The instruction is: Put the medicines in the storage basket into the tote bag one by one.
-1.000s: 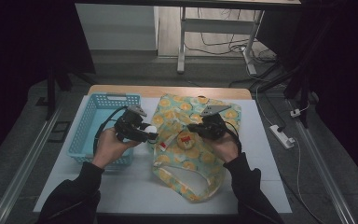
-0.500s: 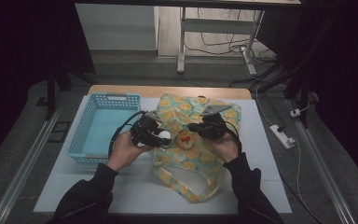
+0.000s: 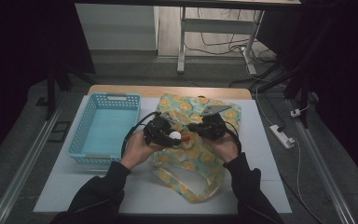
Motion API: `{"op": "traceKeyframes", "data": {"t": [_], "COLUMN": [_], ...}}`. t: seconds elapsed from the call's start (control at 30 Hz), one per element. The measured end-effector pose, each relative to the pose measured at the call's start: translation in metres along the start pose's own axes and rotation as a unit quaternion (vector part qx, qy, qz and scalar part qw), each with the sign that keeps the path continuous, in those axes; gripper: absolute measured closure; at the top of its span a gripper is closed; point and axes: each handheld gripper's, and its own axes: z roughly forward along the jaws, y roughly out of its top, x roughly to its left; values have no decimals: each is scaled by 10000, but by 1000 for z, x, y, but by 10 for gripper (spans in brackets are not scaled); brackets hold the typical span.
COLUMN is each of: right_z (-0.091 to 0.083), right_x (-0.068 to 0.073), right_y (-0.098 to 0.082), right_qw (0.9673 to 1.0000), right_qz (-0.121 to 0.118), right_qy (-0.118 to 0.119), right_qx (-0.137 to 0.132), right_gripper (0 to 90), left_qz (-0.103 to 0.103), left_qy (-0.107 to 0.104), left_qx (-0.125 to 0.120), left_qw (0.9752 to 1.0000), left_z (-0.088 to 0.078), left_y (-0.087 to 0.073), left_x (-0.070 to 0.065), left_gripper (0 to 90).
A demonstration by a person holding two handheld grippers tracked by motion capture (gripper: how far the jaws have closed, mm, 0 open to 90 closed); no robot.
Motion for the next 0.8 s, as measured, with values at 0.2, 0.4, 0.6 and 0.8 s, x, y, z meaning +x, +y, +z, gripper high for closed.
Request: {"op": "traceKeyframes", "data": {"t": [0.2, 0.4, 0.6, 0.8], "right_z": [-1, -1, -1, -2], "right_x": [0, -1, -1, -1], "right_y": [0, 0, 0, 0], "right_qw": [10000, 10000, 10000, 10000], "right_qz": [2, 2, 7, 1], "right_qy": [-8, -40, -50, -45], "right_qx": [-16, -9, -21, -22], "right_gripper": [899, 898, 899, 899], "left_qz": [-8, -56, -69, -137], "left_qy": [66, 75, 169, 242], "left_qx": [36, 33, 65, 60], "left_qw": [10000, 10000, 9998, 9996], "left_z": [10, 18, 26, 33], "left_y": [6, 12, 18, 22], "left_x": [1, 3, 6, 10], "left_gripper": [504, 504, 504, 504]}}
